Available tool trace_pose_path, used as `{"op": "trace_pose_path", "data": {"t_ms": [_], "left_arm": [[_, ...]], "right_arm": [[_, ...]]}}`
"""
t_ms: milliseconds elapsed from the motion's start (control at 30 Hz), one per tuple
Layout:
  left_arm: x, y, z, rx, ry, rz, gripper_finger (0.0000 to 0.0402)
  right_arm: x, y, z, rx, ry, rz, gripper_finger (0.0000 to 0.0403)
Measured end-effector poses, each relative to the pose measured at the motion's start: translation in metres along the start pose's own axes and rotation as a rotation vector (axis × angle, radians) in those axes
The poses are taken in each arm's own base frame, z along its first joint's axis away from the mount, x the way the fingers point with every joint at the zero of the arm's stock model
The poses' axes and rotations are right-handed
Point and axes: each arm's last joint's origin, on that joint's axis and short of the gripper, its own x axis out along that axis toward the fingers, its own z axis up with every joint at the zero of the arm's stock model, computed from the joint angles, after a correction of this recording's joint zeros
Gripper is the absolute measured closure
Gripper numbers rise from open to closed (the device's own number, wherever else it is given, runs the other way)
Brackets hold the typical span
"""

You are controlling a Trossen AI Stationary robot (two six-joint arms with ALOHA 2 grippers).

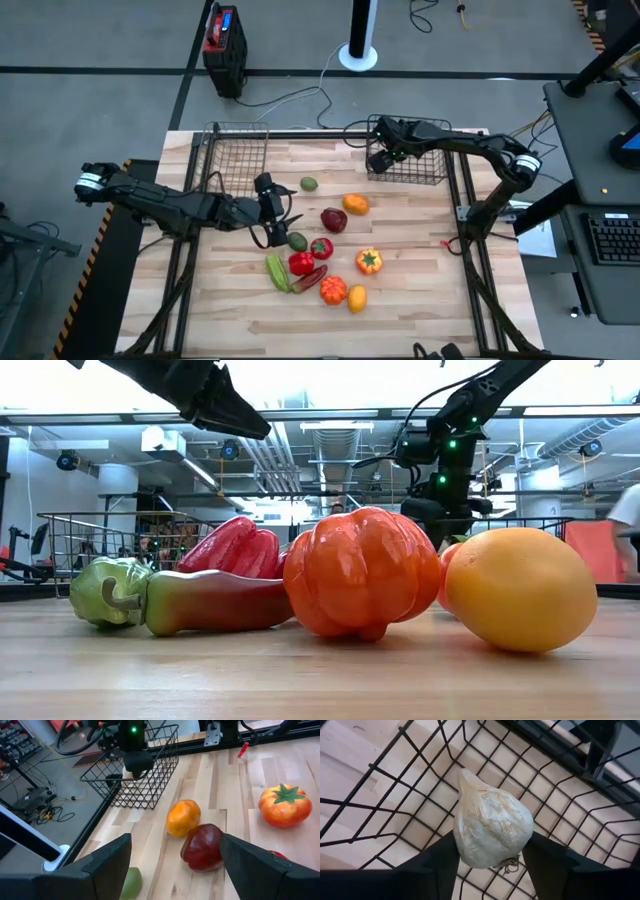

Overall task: Sort produce into baskets
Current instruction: Put the garlic into the black wire basket, then put the top lime into the brown wire basket

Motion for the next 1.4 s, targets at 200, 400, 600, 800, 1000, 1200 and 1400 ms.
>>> {"op": "trace_pose_path", "data": {"t_ms": [200,400,600,800,1000,1200,1400], "left_arm": [[0.0,0.0,0.0,-0.017,0.0,0.0,0.0118],[0.0,0.0,0.0,-0.026,0.0,0.0,0.0118],[0.001,0.002,0.001,-0.021,-0.001,-0.031,0.0118],[0.007,0.013,0.015,0.027,-0.035,-0.092,0.0118],[0.036,0.033,0.021,0.111,-0.012,-0.208,0.0118],[0.077,0.053,0.009,0.236,0.149,-0.252,0.0118],[0.113,0.08,-0.013,0.271,0.326,-0.215,0.0118]], "right_arm": [[-0.003,-0.001,0.0,-0.002,-0.004,0.007,0.0168],[-0.017,-0.005,0.0,0.006,-0.045,0.02,0.0142],[-0.06,-0.014,-0.005,0.019,-0.18,0.07,0.0131],[-0.109,-0.004,-0.03,-0.035,-0.366,0.195,0.0138],[-0.135,0.015,-0.057,-0.135,-0.456,0.302,0.014],[-0.145,0.024,-0.066,-0.173,-0.492,0.317,0.0142],[-0.141,0.028,-0.067,-0.185,-0.482,0.316,0.0142]]}}
